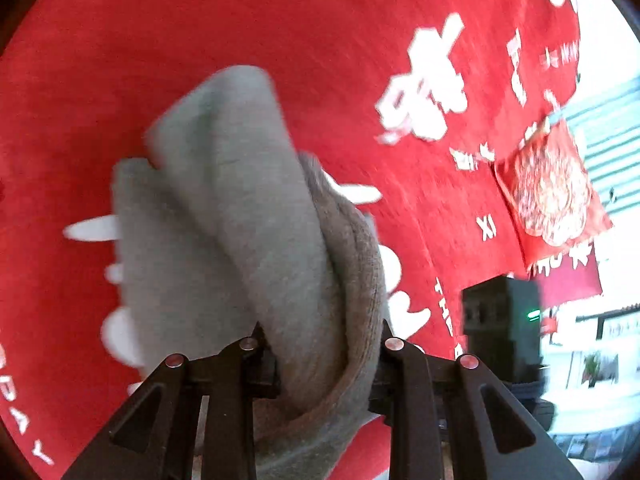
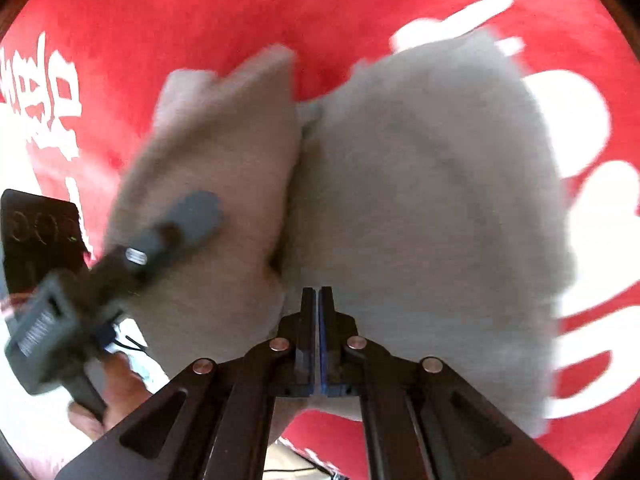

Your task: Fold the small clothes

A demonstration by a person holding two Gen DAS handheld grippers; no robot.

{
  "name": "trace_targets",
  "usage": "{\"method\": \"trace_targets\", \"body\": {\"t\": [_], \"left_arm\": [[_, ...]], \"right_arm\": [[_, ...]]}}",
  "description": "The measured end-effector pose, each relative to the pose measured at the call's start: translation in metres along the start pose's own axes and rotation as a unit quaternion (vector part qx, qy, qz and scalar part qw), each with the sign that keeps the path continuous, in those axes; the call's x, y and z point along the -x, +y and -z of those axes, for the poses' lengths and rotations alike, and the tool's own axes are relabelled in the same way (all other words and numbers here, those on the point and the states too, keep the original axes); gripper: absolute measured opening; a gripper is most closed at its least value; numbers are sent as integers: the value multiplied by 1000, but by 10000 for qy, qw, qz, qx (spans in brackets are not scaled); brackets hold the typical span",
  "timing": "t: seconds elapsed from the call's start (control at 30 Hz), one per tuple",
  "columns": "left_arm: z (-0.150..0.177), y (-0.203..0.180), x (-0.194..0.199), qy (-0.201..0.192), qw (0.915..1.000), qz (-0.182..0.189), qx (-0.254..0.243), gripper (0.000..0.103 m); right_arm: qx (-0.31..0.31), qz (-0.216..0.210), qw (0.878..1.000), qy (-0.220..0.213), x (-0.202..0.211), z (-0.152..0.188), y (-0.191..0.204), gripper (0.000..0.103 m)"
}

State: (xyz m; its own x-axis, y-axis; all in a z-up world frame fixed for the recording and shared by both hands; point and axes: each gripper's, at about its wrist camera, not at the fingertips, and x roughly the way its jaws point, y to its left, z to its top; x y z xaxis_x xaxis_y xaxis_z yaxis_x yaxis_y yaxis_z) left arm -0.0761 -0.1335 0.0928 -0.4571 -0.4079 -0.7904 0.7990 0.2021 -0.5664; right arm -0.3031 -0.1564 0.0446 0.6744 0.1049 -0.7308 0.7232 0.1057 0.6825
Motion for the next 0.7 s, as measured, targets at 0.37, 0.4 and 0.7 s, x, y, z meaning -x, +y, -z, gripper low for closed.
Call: {"method": "trace_targets", "body": {"t": [0.37,0.4,0.7], "left_arm": [[19,-81,-50,-73,9850,-1088,-1336,52],[20,-88,-46,-193,9821,-1150,-1480,70],[21,-78,22,-895,9680,-1943,-1315,91]], "right_arm": [[-939,-447,9945,-94,9,-9,-63,6],[-1061,-582,9926,-126,11,-9,-69,6],[-2000,-1778,9616,-606,38,-19,-111,63]]}}
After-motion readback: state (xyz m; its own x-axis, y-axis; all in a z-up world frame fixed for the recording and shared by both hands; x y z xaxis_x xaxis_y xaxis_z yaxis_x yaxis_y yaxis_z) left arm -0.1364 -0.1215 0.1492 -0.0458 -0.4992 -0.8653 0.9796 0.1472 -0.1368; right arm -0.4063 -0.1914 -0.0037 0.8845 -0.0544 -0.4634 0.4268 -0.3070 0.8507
